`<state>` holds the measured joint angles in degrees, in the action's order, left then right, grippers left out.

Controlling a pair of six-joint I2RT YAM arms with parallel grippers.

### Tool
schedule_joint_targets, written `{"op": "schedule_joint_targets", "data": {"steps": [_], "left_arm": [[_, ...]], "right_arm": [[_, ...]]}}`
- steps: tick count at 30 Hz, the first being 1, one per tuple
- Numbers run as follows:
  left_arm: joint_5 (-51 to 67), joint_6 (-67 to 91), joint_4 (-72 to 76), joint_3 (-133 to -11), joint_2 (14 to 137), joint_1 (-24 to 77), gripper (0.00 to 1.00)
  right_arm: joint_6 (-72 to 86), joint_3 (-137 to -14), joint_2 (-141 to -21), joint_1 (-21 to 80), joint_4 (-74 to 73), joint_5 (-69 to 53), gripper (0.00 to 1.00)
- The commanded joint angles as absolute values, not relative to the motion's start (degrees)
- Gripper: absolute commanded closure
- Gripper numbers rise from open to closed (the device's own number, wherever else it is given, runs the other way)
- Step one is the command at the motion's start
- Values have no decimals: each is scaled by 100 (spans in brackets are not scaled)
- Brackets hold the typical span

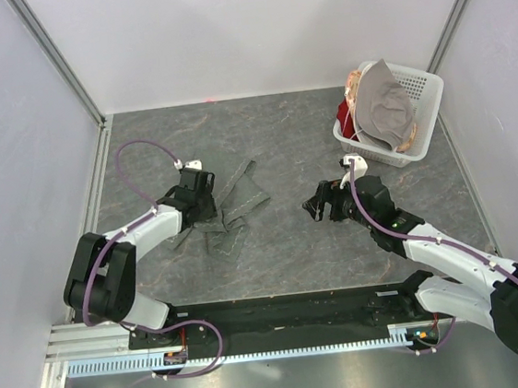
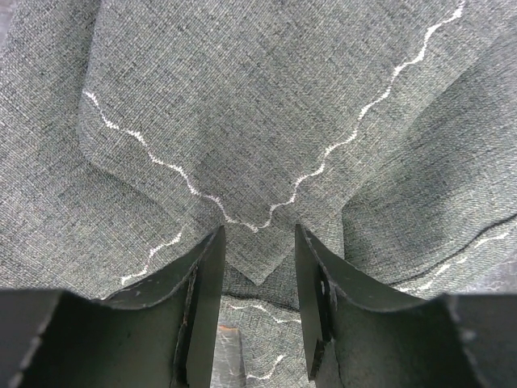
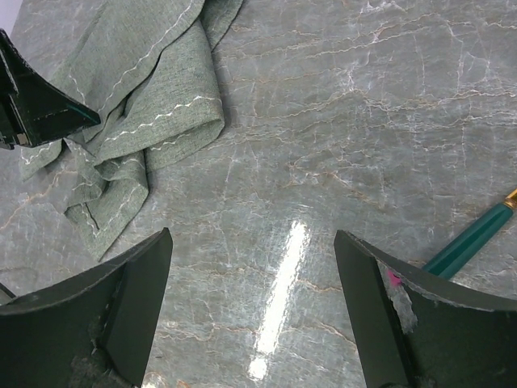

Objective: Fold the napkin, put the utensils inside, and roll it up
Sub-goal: Move the napkin to the centre of the board

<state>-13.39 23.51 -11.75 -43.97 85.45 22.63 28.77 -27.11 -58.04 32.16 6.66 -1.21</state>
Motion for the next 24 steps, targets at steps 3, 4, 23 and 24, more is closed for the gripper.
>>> {"op": "schedule_joint_targets", "data": {"steps": [3,4,23,24], "left_arm": [[-1433,2399,-1352,-4517,8745,2276,53],[-1415,2417,-1397,-4535,8789,2276,52],[-1354,2399,-1740,-4842,8359,2268,98],[-1354,2399,-1914,-4956,8150,2268,98]], "right_arm": [[2953,-2681,-5783,3270,879,-44,9],[2944,-2681,-5783,3270,870,-44,9],[2857,-2943,-6143,3313,844,-53,9],[2830,-2997,-6257,3322,792,-53,9]]}}
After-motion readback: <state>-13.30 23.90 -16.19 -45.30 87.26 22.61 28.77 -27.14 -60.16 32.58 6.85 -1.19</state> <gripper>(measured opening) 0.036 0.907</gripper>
